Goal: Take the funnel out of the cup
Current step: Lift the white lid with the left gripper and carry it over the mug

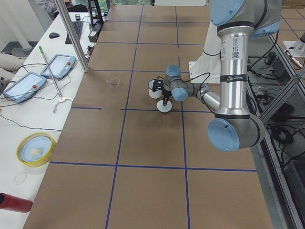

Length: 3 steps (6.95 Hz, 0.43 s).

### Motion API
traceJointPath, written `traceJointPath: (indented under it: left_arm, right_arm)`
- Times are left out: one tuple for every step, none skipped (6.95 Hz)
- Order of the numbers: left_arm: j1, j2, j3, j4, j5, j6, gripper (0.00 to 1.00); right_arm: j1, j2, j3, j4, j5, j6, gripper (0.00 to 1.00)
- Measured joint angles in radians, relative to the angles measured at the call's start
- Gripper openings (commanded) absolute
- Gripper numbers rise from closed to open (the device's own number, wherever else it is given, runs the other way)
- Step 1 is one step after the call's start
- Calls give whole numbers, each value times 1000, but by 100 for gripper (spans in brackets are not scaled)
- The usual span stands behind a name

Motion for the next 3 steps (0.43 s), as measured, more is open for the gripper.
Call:
traceJointPath:
  left_arm:
    - [-17, 9, -26, 0, -2, 3, 0]
    - [-46, 30, -75, 3, -4, 7, 0]
    - [-70, 54, -149, 39, -7, 10, 0]
  right_arm:
    - [0, 0, 0, 0, 0, 0, 100]
    - [0, 0, 0, 0, 0, 0, 100]
    - [0, 0, 0, 0, 0, 0, 100]
